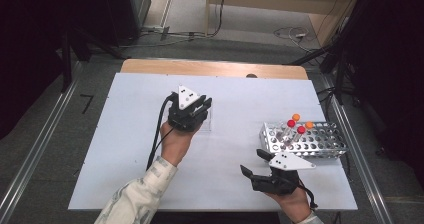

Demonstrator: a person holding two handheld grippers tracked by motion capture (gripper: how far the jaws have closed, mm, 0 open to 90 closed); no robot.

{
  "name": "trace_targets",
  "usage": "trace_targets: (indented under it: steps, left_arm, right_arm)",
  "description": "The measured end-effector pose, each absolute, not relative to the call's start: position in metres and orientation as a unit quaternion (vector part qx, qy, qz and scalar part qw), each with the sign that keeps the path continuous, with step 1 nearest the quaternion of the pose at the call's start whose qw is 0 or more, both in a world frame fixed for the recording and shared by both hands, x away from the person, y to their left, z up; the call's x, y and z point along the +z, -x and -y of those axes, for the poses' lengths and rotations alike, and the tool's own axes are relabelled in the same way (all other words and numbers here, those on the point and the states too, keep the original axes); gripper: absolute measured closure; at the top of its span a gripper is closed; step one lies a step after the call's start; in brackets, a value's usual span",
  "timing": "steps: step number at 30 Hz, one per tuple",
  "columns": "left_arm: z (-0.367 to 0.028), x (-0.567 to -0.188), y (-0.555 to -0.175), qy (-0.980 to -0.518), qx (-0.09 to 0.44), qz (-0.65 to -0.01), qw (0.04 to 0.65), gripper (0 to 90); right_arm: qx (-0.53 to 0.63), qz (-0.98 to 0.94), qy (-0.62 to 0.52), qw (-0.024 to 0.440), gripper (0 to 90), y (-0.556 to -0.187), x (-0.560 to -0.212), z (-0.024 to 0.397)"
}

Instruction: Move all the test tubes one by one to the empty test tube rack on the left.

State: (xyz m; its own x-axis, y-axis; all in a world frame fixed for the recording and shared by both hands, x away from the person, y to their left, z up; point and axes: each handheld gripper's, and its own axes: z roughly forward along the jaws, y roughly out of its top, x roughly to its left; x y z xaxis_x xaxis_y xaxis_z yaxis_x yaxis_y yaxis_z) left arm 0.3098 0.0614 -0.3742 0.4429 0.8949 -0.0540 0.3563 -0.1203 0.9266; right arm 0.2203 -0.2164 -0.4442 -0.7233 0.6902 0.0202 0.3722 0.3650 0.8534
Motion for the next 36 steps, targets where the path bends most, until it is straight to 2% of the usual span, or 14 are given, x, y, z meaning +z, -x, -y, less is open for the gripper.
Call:
trace_targets:
  steps: [16,28,36]
  left_arm:
    - [-0.052,-0.387,-0.328,-0.700,0.298,-0.452,0.465,76.7]
    - [-0.049,-0.423,-0.333,-0.708,0.285,-0.468,0.445,76.5]
    - [-0.047,-0.430,-0.332,-0.714,0.280,-0.465,0.442,73.1]
  right_arm:
    - [0.459,-0.806,-0.332,0.174,25.2,-0.220,-0.444,0.217]
    - [0.458,-0.806,-0.332,0.173,25.2,-0.221,-0.444,0.217]
    - [0.458,-0.806,-0.332,0.174,25.3,-0.221,-0.445,0.217]
